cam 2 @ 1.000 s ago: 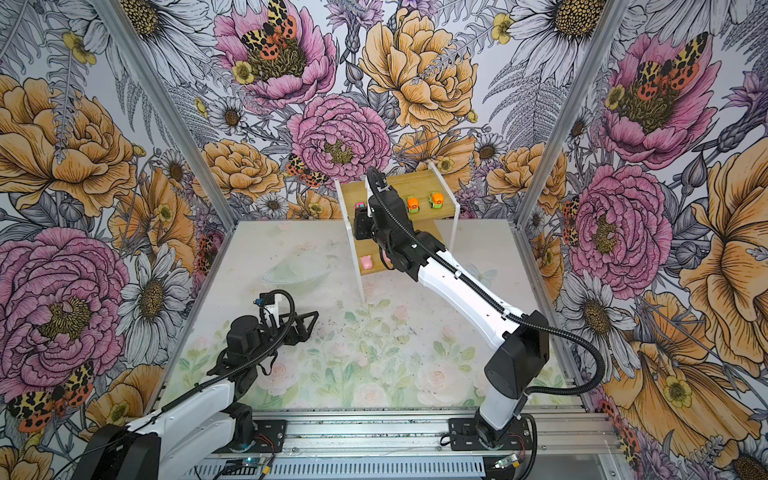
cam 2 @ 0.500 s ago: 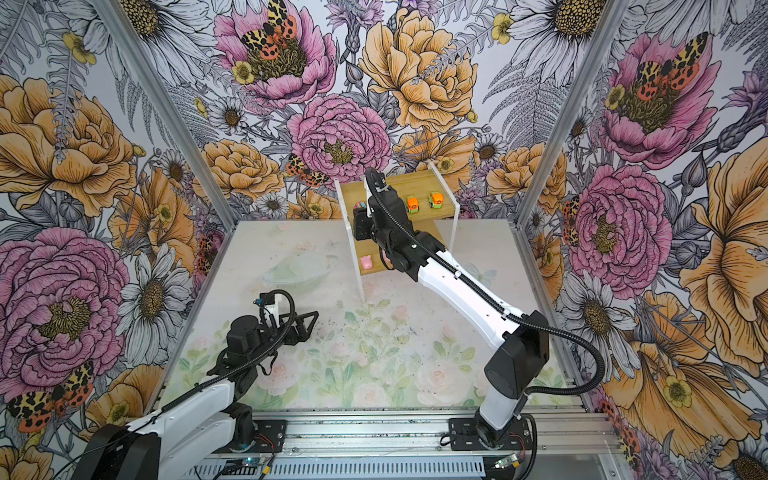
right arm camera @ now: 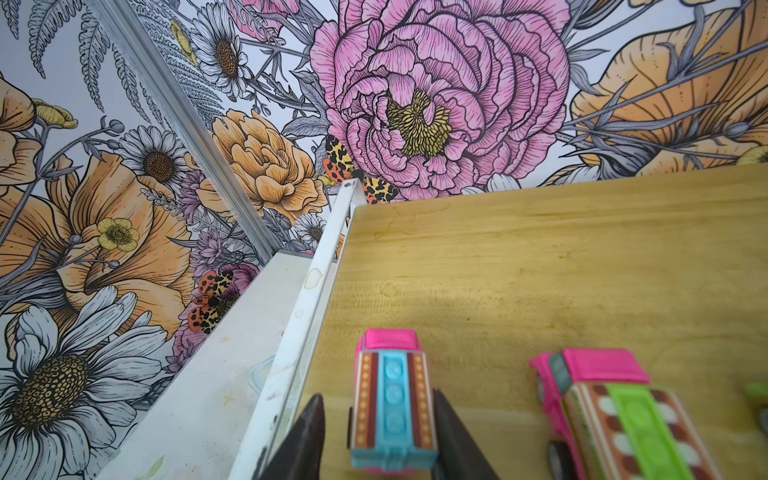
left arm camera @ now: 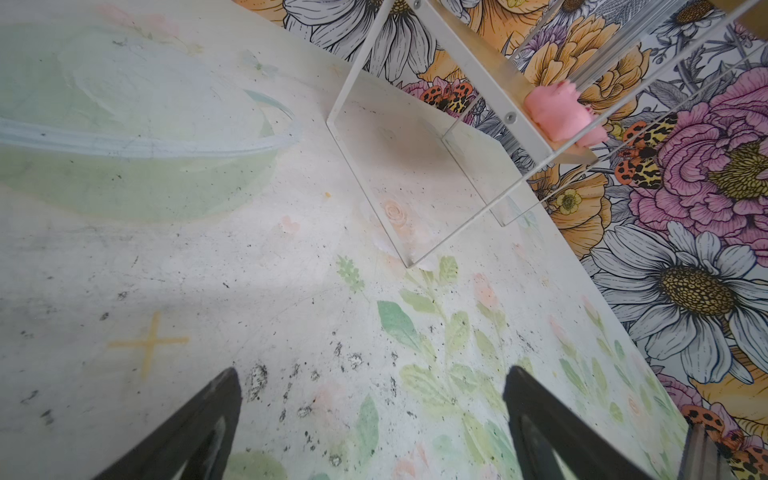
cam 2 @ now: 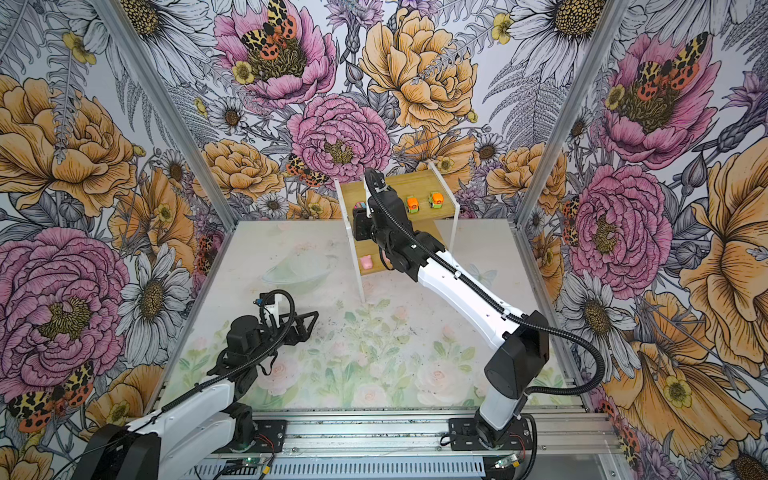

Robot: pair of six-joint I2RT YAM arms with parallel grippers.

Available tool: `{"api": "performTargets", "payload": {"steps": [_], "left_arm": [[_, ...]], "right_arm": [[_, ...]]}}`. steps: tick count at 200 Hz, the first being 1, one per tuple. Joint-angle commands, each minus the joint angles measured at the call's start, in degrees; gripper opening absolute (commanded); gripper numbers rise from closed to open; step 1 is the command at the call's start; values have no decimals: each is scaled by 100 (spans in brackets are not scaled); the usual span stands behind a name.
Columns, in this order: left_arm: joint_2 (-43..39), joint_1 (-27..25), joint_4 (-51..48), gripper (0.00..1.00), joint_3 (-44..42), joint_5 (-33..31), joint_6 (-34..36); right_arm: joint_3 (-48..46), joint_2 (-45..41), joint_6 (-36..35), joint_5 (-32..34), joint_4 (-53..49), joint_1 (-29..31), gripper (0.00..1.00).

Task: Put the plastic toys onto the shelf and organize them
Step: 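Lower the truck at the shelf end nearest the pigs' side and open the right gripper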

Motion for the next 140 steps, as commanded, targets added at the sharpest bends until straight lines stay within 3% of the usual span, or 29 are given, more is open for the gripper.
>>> {"api": "performTargets", "payload": {"steps": [1,140], "left_arm": [[-17,46,36,99,28,-80,-80],[-59,46,-2,99,31,-79,-88]], "right_arm": [[-8,-110,-126,21,-151,20,42],[-7,-228,-249,-113,-126,20,43]]}}
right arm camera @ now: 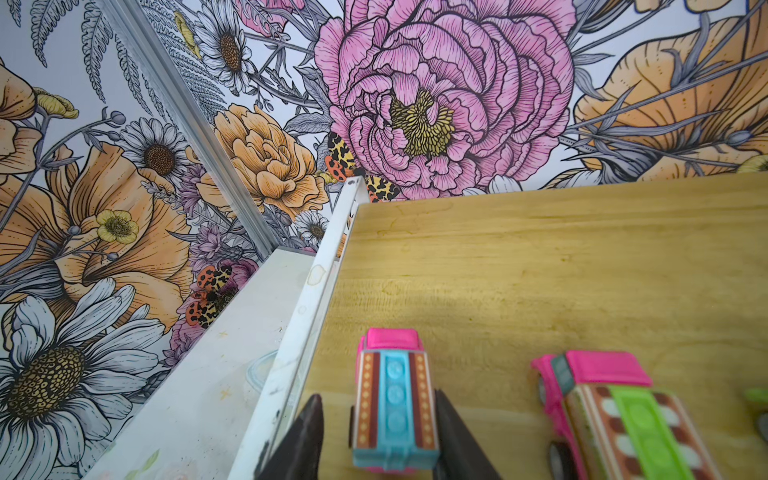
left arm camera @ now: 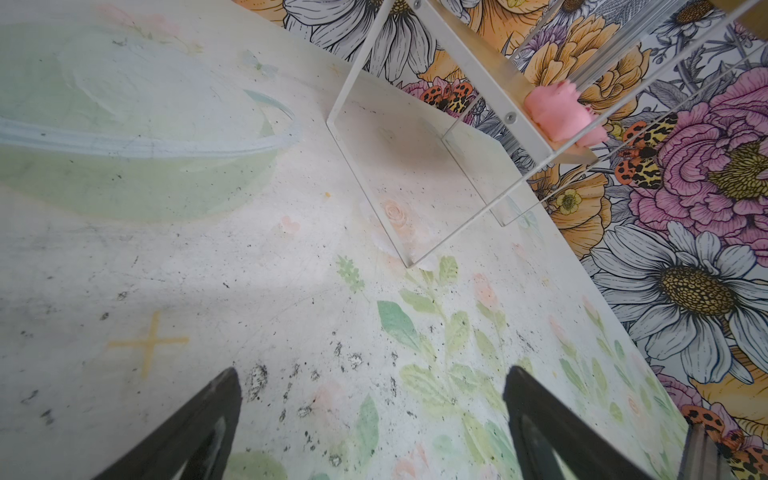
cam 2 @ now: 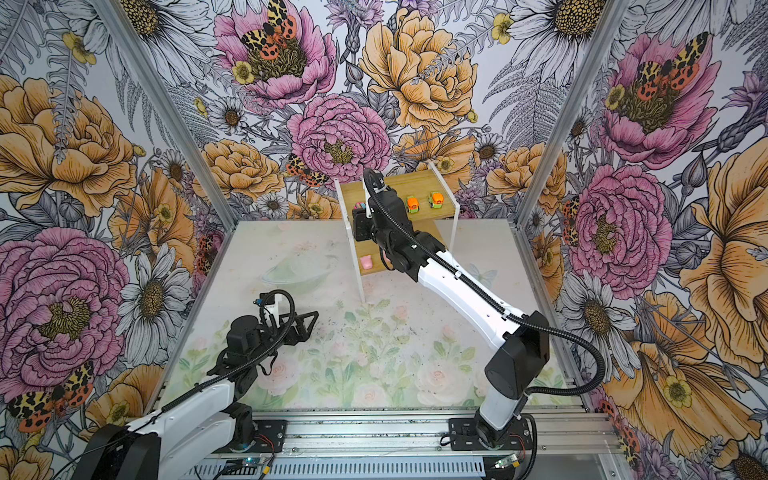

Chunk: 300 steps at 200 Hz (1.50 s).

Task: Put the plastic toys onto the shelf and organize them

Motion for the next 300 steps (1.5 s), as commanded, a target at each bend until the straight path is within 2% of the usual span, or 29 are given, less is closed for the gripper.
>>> {"api": "performTargets", "payload": {"steps": [1,93,142,178,219,238,271,285,300], "left_arm": [[-58,46,4,99,38,-80,-89],[-73,48,-9,99,34,-89,-89],[-72,45,-17,99,37,-97,-97],[-195,49,-241,99,161,-163,-35],[-405,88,-835,99,683,-490,510],[-212,203,-597,99,850,-744,748],[589,566,-174,99,1346,-695,897],[963,697,8,99,1534,-651,901],[1315,823,168,99,1730,-504,886]], "right_arm": [[-3,-213,-106,-67,-104,20,43],[-34,-409,-191,-249,-23,22,45],[-552,-1313,-422,-315,-41,-54,51],[-1968,-2654,-915,-122,-60,-619,57],[-4087,-3768,-1352,-114,227,-2307,61],[-5213,-4094,-1512,-277,1053,-2890,62],[-7317,-4326,-1375,-500,3729,-3562,63],[-7971,-4222,-1338,-617,4659,-3742,64],[-8293,-3962,-1364,-415,5083,-3810,64]]}}
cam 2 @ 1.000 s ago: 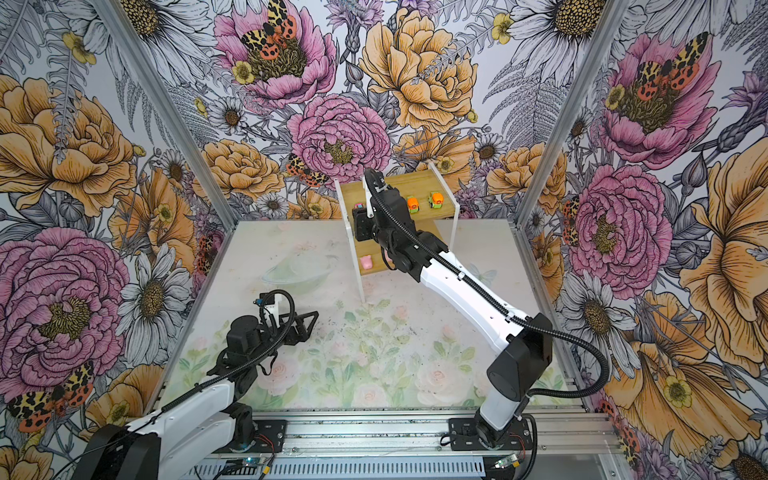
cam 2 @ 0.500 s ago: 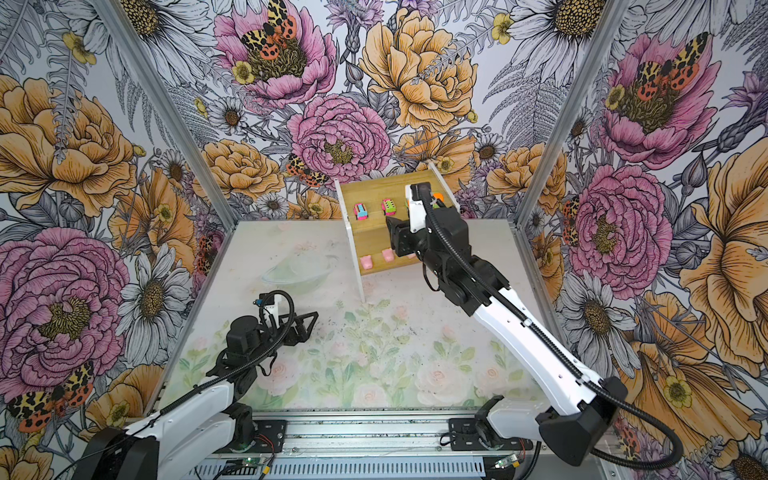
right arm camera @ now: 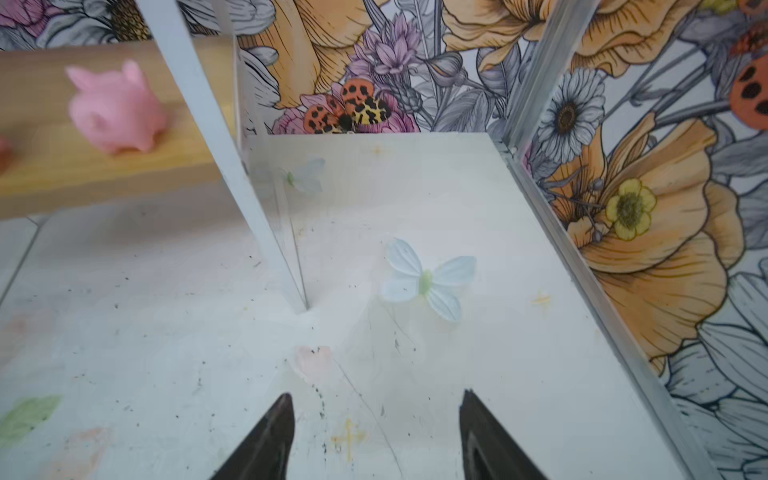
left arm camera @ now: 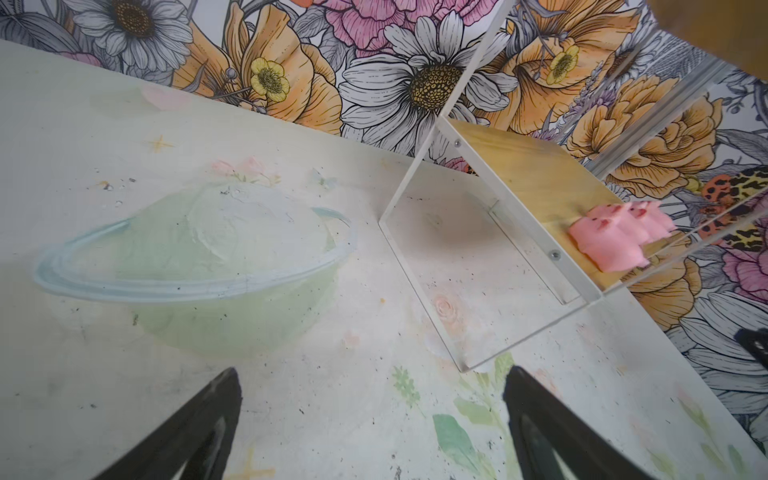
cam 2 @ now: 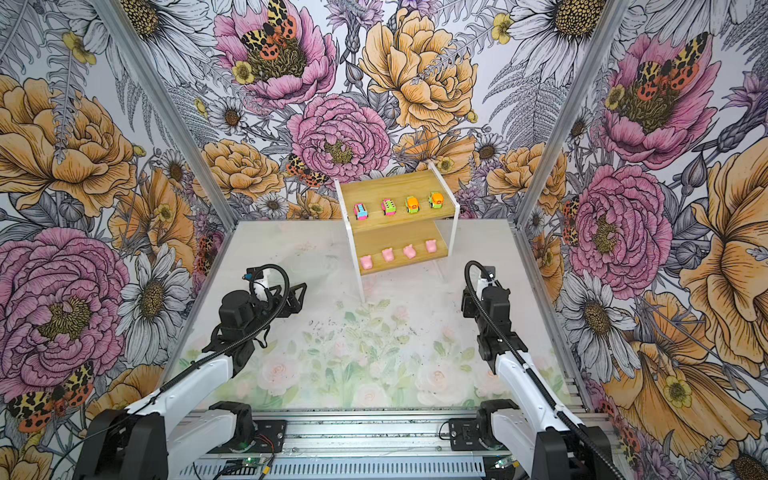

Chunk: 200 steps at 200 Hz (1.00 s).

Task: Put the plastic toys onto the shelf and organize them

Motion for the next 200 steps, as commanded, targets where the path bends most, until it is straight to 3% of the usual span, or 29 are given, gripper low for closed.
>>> {"api": "performTargets", "payload": {"steps": [1,63,107,118,154,200], "left_arm": [[418,187,439,99,313,47,170],[900,431,589,99,714,-215,754],[1088,893,1601,99,393,-468,958],[1167,1008,1632,99,430,-403,1016],[1247,1289,1114,99,659,-444,1155],[1633,1341,1361,99,483,-624,1253]], "right_arm": [[-348,174,-26,3,2010,-113,63],[-354,1829,-146,-98,3664,-390,65],[-149,3235,-61,-464,4781,-490,65],[-27,3102,-42,-432,4272,-479,64],[76,3177,-85,-167,4215,-371,63],[223,3190,-235,13,3933,-207,62]]}}
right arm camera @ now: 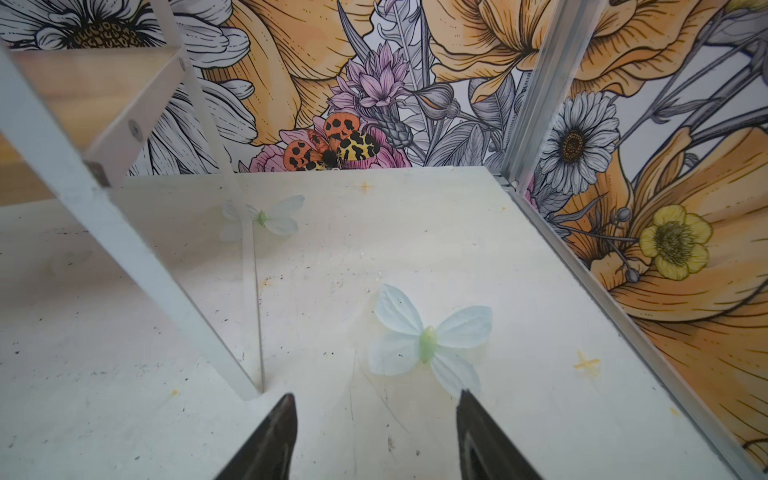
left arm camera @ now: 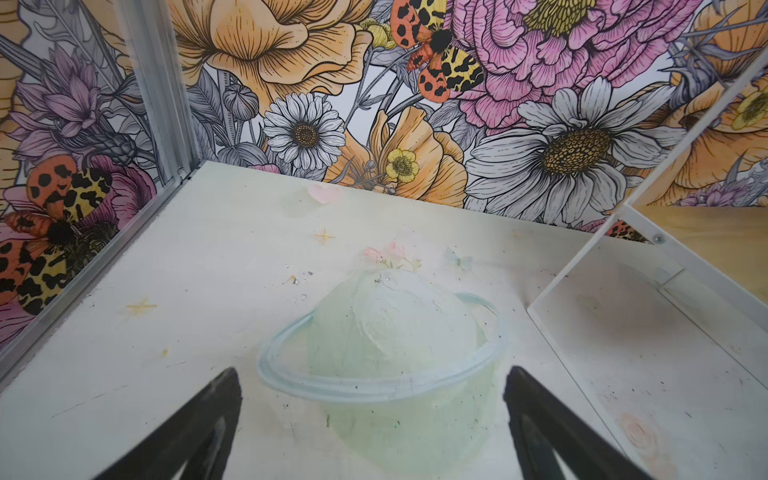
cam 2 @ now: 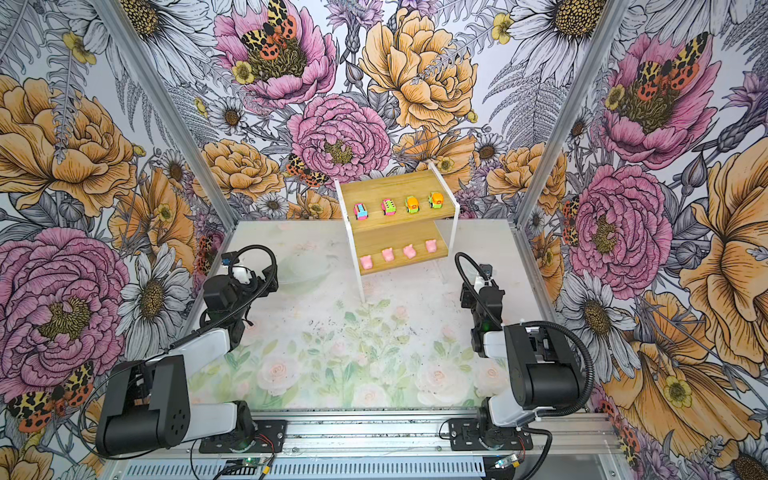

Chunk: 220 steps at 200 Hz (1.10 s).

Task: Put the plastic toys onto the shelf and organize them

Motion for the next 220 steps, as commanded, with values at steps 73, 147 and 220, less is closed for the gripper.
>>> {"api": "performTargets", "payload": {"steps": [73,147,220], "left_arm": [[1271,-507,2343,99,-673,-654,786],[1252,-470,2276,99,-665,-706,720],[1261,-400,2221,99,-630,-675,639]], "right_arm": [[175,46,-23,-57,-124,-61,67],[165,41,-33,-30,-112,-52,90],[178,52,-31,-7,-140,-47,99]]}}
